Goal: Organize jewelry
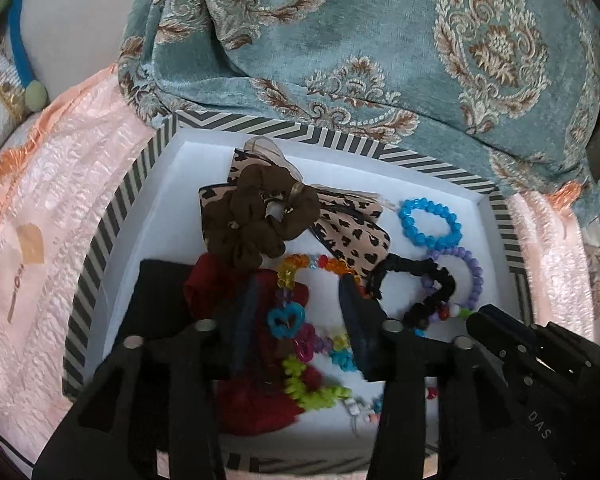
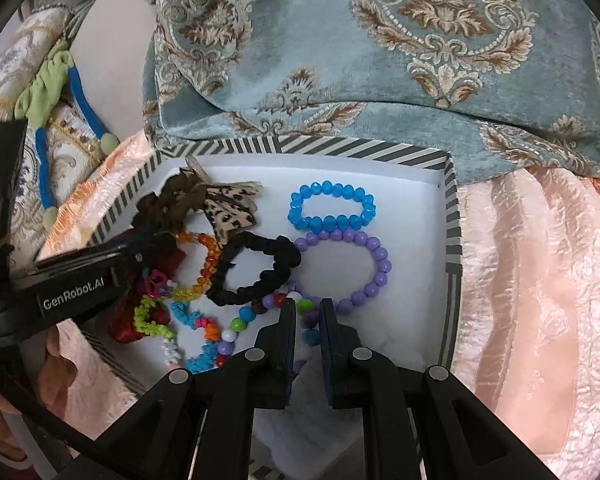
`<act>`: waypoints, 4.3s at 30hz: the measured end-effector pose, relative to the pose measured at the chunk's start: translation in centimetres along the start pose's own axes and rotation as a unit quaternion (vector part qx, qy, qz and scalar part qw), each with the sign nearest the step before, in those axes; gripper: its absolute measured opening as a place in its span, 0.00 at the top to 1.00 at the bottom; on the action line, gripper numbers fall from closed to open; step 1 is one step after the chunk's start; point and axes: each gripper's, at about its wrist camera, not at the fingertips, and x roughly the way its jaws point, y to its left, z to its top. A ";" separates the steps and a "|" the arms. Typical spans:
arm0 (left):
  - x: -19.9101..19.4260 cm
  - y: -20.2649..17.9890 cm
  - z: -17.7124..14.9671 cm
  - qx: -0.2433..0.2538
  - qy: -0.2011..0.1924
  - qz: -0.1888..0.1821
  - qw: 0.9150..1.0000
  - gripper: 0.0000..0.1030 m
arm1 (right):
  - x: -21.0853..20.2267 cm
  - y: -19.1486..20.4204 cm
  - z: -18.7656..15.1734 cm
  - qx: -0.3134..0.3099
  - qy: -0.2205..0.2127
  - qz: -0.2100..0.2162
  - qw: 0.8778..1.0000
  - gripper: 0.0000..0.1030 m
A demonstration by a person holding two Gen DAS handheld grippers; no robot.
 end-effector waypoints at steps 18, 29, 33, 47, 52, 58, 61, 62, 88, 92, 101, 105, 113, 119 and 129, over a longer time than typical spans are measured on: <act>-8.0 0.7 -4.7 0.000 -0.060 0.051 0.997 0.49 | -6.2 3.4 -2.5 0.010 -0.041 0.011 0.999 0.57; -13.1 0.1 -6.4 -0.003 -0.104 0.071 0.992 0.49 | -9.8 5.6 -3.7 0.005 -0.077 0.001 0.997 0.45; -14.3 -0.2 -6.7 0.003 -0.119 0.080 0.990 0.49 | -11.1 6.2 -3.9 -0.003 -0.092 -0.011 0.996 0.45; -16.6 -1.5 -7.6 0.015 -0.141 0.098 0.985 0.49 | -13.1 6.9 -4.1 -0.004 -0.113 -0.032 0.993 0.42; -17.1 -1.8 -7.8 0.017 -0.147 0.102 0.984 0.49 | -13.4 6.9 -4.0 -0.004 -0.115 -0.036 0.993 0.41; -17.3 -2.1 -8.1 0.019 -0.149 0.104 0.983 0.49 | -13.7 6.7 -4.1 0.001 -0.117 -0.041 0.992 0.40; -17.4 -2.2 -8.1 0.020 -0.150 0.106 0.983 0.49 | -13.9 6.6 -4.1 0.002 -0.119 -0.043 0.992 0.35; -17.4 -2.2 -8.2 0.020 -0.150 0.107 0.983 0.49 | -13.9 6.6 -4.2 0.002 -0.121 -0.043 0.992 0.35; -17.5 -2.1 -8.7 0.023 -0.149 0.111 0.982 0.49 | -13.8 6.7 -4.5 -0.002 -0.115 -0.043 0.992 0.34; -17.5 -2.1 -8.8 0.024 -0.148 0.110 0.982 0.49 | -13.8 6.8 -4.4 -0.003 -0.114 -0.044 0.992 0.34; -17.2 -2.1 -9.0 0.024 -0.143 0.109 0.983 0.49 | -13.7 6.8 -4.5 -0.005 -0.112 -0.044 0.993 0.34; -17.1 -2.2 -8.9 0.023 -0.142 0.109 0.984 0.49 | -13.6 6.6 -4.5 -0.003 -0.111 -0.045 0.993 0.34; -16.9 -2.2 -9.0 0.024 -0.139 0.106 0.984 0.49 | -13.5 6.4 -4.4 -0.003 -0.109 -0.046 0.993 0.34; -16.7 -2.3 -9.0 0.024 -0.137 0.105 0.985 0.49 | -13.4 6.5 -4.5 -0.004 -0.107 -0.045 0.993 0.33; -16.6 -2.5 -9.0 0.026 -0.136 0.106 0.985 0.49 | -13.3 6.5 -4.5 -0.005 -0.107 -0.045 0.993 0.33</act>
